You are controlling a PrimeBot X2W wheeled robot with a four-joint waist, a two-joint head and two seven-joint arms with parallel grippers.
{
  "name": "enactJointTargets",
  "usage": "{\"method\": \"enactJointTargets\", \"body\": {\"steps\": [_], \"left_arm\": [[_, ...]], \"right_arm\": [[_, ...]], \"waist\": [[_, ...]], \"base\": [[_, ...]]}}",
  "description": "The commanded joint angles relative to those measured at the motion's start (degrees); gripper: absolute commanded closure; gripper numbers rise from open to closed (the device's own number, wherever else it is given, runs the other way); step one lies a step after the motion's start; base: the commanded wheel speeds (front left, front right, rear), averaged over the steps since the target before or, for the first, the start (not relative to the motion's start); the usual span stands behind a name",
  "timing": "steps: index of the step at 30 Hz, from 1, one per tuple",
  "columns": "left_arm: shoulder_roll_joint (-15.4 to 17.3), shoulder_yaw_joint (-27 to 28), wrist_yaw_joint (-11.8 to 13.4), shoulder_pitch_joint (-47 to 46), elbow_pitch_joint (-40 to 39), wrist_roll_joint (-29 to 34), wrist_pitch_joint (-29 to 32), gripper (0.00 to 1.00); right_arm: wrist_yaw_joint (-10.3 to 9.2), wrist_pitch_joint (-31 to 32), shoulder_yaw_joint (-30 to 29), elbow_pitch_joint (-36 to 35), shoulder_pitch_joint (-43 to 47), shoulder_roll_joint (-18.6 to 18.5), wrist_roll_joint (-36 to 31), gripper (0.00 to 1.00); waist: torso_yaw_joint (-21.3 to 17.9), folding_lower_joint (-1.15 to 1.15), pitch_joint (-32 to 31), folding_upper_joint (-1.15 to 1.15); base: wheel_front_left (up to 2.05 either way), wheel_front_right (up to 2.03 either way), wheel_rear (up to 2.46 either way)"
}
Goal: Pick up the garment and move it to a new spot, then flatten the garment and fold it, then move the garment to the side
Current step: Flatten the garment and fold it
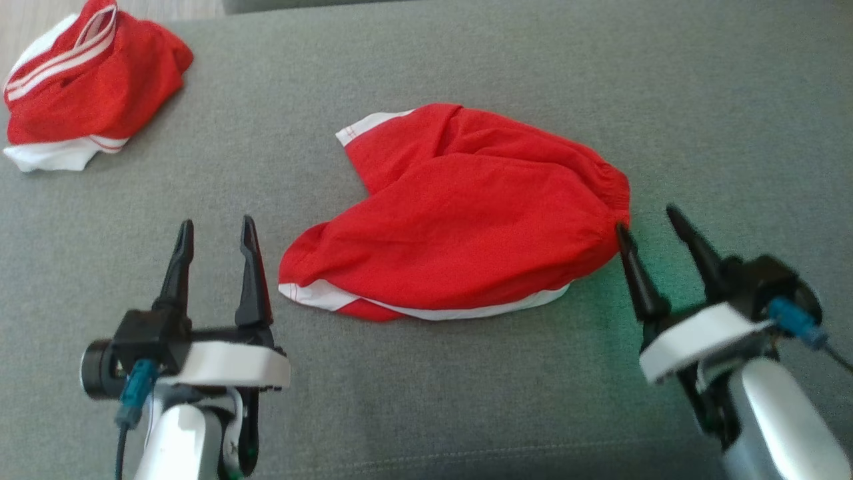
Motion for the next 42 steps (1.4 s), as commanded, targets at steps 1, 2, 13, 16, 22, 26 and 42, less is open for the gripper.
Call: {"method": "enactJointTargets", "body": {"steps": [1, 2, 13, 16, 22, 26, 42], "left_arm": [[0.1, 1.7, -0.3, -0.1, -1.6, 0.6, -0.7, 0.00], [0.1, 1.6, -0.4, 0.0, -1.6, 0.6, -0.7, 0.00], [0.1, 0.6, -0.8, -0.2, -2.0, 1.2, -0.7, 0.00], [0.1, 0.4, -0.8, 0.0, -2.0, 1.2, -0.7, 0.00], [0.1, 0.4, -0.5, 0.3, -2.3, 1.2, -0.7, 0.00], [0.1, 0.4, -0.5, 0.2, -2.7, 1.1, -0.7, 0.00], [0.1, -1.6, 0.5, -1.2, -3.7, -0.3, -0.7, 0.00]], "right_arm": [[-0.05, 1.6, 1.1, -3.4, 1.8, -0.4, -0.5, 0.00], [-0.05, 2.6, 1.4, -4.3, 2.9, -0.6, -0.1, 0.00], [-0.05, 7.1, 6.0, -3.3, 1.7, -1.9, 4.2, 0.00], [-0.05, 6.9, 6.8, -2.0, 0.4, -2.0, 4.5, 0.00], [-0.05, 5.9, 10.1, 0.3, -3.9, -2.7, 5.3, 0.18], [-0.05, 5.5, 11.3, 1.2, -6.9, -3.0, 5.4, 0.89], [-0.05, 6.9, 7.3, 16.7, -24.7, -2.2, 5.2, 1.00]], "waist": [[-0.3, 0.00, -0.6, 0.00], [-0.3, 0.00, -0.7, 0.00], [1.3, 0.00, 0.3, 0.00], [1.8, 0.00, 0.4, 0.00], [3.2, 0.00, 0.5, 0.00], [4.2, 0.00, 0.8, 0.00], [8.8, 0.00, 4.0, 0.00]], "base": [[0.00, 0.00, 0.00], [0.00, 0.00, 0.00], [0.00, 0.00, 0.00], [0.00, 0.00, 0.00], [0.00, 0.00, 0.00], [0.00, 0.00, 0.00], [0.00, 0.00, 0.00]]}}
